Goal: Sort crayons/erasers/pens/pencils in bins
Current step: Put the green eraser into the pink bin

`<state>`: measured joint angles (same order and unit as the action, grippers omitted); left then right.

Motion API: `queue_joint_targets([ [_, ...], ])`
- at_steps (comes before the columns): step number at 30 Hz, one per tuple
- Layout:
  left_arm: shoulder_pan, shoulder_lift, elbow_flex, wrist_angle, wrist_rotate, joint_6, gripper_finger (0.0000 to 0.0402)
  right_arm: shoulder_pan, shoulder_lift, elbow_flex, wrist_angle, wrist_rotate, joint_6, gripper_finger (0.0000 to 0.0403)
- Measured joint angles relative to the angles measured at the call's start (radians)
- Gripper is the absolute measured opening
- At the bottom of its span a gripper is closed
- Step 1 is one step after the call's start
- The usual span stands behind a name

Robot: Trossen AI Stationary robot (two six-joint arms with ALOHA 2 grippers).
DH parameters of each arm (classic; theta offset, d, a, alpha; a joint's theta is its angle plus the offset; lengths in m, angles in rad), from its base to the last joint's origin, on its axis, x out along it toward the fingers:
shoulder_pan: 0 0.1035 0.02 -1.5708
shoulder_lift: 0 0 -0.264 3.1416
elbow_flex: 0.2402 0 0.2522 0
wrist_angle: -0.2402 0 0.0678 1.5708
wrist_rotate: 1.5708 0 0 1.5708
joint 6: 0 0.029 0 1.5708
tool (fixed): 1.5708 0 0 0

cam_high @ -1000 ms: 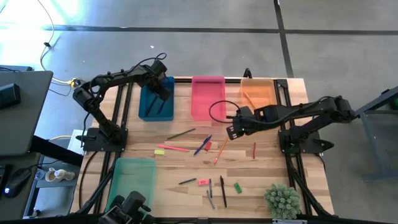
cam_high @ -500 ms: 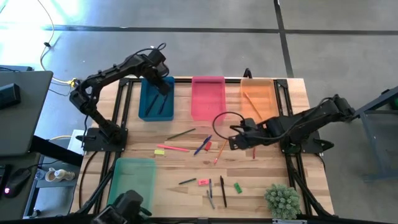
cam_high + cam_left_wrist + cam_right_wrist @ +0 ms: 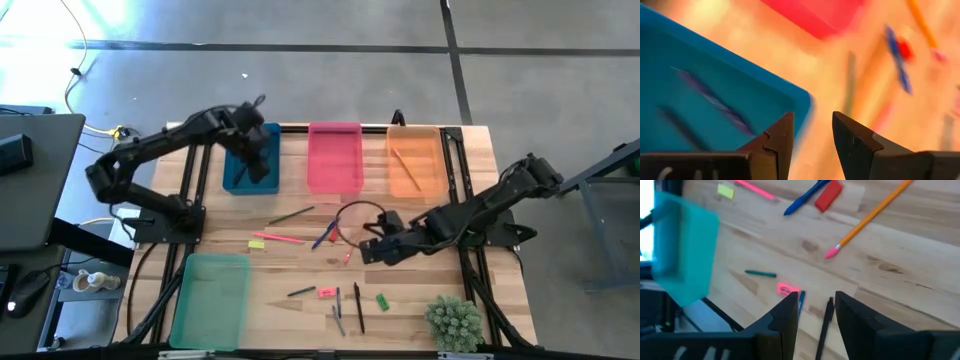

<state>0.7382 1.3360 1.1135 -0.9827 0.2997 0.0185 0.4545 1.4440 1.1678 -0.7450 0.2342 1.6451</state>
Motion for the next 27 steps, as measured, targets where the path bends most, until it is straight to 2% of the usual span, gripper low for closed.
queue_joint_targets([
  [3,-0.056,-0.053,-0.065,0.018,0.058,-0.058,0.012,0.02,0.057,0.075,-0.067,-0.002,-0.03,0.0121],
  [11,-0.191,-0.167,-0.088,0.061,0.053,-0.289,0.012,0.068,0.228,0.272,-0.343,-0.036,-0.129,0.0121],
  [17,-0.287,-0.235,-0.088,0.062,0.016,-0.404,0.0119,0.113,0.297,0.283,-0.321,-0.129,-0.146,0.0121],
  [23,-0.359,-0.284,-0.088,0.059,0.004,-0.471,0.0119,0.142,0.338,0.282,-0.322,-0.138,-0.136,0.013],
  [27,-0.396,-0.3,-0.088,0.059,0.003,-0.486,0.0119,0.159,0.361,0.282,-0.322,-0.137,-0.132,0.0157],
])
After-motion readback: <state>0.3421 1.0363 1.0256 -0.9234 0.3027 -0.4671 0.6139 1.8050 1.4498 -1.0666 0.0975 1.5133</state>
